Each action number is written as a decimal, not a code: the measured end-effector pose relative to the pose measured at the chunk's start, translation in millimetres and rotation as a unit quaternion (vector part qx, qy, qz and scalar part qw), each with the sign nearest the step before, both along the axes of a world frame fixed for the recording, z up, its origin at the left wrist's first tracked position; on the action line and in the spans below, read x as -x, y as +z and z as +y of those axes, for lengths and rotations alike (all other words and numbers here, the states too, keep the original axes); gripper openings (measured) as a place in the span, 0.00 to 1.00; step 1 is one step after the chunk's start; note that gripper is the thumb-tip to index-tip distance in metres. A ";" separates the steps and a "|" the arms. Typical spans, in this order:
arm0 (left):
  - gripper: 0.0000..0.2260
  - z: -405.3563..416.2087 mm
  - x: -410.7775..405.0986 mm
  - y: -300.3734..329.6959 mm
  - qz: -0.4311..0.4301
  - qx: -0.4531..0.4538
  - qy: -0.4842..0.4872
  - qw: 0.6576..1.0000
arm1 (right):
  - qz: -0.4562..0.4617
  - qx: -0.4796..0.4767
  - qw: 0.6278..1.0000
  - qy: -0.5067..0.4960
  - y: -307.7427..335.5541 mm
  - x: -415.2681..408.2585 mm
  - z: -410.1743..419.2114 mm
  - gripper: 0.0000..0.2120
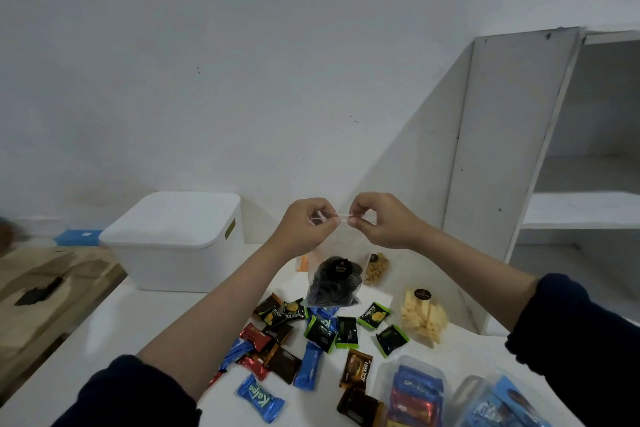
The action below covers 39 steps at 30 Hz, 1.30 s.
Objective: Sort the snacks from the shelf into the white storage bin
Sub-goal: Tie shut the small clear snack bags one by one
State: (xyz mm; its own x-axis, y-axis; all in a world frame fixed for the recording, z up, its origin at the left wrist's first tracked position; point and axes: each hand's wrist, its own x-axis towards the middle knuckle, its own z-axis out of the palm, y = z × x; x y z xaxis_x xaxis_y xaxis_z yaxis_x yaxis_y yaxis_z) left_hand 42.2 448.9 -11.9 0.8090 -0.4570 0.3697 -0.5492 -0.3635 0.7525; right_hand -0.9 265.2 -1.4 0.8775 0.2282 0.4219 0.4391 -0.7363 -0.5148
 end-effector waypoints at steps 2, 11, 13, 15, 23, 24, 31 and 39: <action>0.06 -0.5 -1.5 -0.5 0.004 -0.008 0.006 1.000 | -0.005 0.011 1.000 -0.003 1.0 -1.6 1.5 0.03; 0.06 -0.1 0.2 9.4 -0.008 -0.078 -0.007 0.997 | 0.001 0.006 1.000 -0.002 -5.7 -4.5 1.1 0.04; 0.05 0.8 0.2 9.0 -0.022 -0.074 -0.003 0.997 | 0.002 -0.025 1.000 -0.001 -6.6 -4.1 0.9 0.03; 0.04 2.5 -0.7 7.6 -0.035 -0.067 0.002 0.997 | 0.006 -0.060 0.998 -0.008 -7.0 -2.8 -0.8 0.03; 0.04 6.8 -1.5 5.4 -0.061 -0.077 0.018 0.995 | 0.018 -0.064 0.998 -0.015 -2.8 0.3 0.3 0.05; 0.05 6.9 -0.3 6.8 -0.084 -0.099 0.029 0.991 | 0.019 -0.060 0.998 -0.015 -3.1 0.3 0.6 0.05; 0.05 2.6 12.3 16.5 -0.135 -0.172 0.028 0.975 | 0.023 -0.060 0.998 0.003 -6.6 3.3 4.3 0.04; 0.03 3.6 14.0 14.0 -0.133 -0.158 0.033 0.978 | 0.049 -0.126 0.991 -0.005 -5.2 10.7 4.0 0.03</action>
